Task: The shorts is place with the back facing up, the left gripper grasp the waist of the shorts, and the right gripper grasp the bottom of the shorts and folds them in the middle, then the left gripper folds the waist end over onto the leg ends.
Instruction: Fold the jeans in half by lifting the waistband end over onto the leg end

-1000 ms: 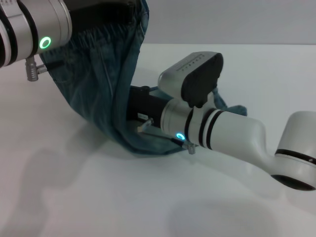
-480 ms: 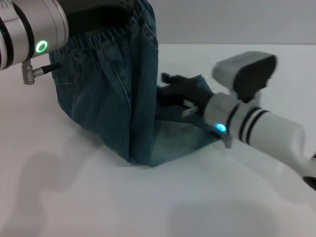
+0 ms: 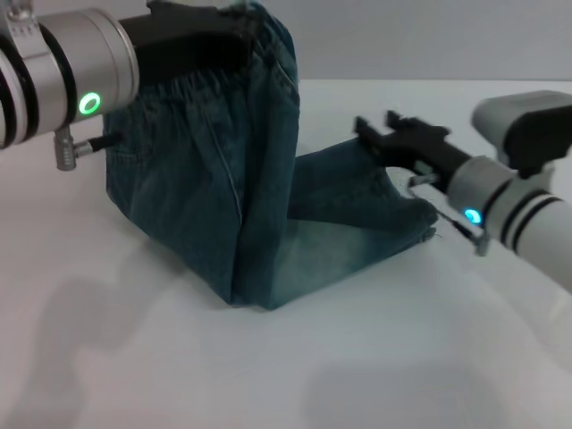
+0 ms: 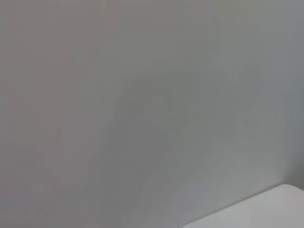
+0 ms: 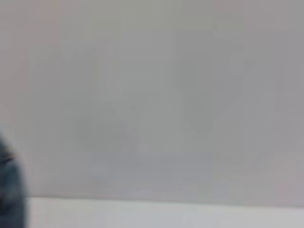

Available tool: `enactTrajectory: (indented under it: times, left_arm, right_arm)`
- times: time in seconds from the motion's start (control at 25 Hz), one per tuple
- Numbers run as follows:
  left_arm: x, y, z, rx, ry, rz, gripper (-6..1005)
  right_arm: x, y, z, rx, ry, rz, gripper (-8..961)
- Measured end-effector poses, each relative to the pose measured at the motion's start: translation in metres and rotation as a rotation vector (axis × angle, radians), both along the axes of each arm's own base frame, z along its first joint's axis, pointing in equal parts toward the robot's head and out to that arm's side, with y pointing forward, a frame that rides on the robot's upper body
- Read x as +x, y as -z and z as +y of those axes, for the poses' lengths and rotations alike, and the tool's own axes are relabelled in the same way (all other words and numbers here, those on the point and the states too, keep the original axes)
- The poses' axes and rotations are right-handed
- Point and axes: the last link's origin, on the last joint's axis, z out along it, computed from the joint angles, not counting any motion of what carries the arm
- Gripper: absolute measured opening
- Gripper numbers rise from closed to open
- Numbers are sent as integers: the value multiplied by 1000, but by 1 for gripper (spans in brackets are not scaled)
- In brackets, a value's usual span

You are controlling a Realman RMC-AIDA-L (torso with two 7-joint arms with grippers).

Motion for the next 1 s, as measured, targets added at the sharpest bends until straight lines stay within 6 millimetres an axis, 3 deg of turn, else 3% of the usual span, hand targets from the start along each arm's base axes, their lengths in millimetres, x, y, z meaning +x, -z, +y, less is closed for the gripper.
enactTrajectory:
  times: [0.32, 0.52, 1.0]
  left_arm:
    - [-2, 10, -4, -44, -3, -25, 87]
    - [3, 33, -14, -124, 26, -51, 96]
    - [14, 73, -19, -222, 89, -134, 118]
  right_arm:
    - [28, -33, -4, 161, 48, -30, 477]
    - [47, -53, -10, 245, 89, -16, 477]
    - [55, -65, -17, 285, 97, -29, 476]
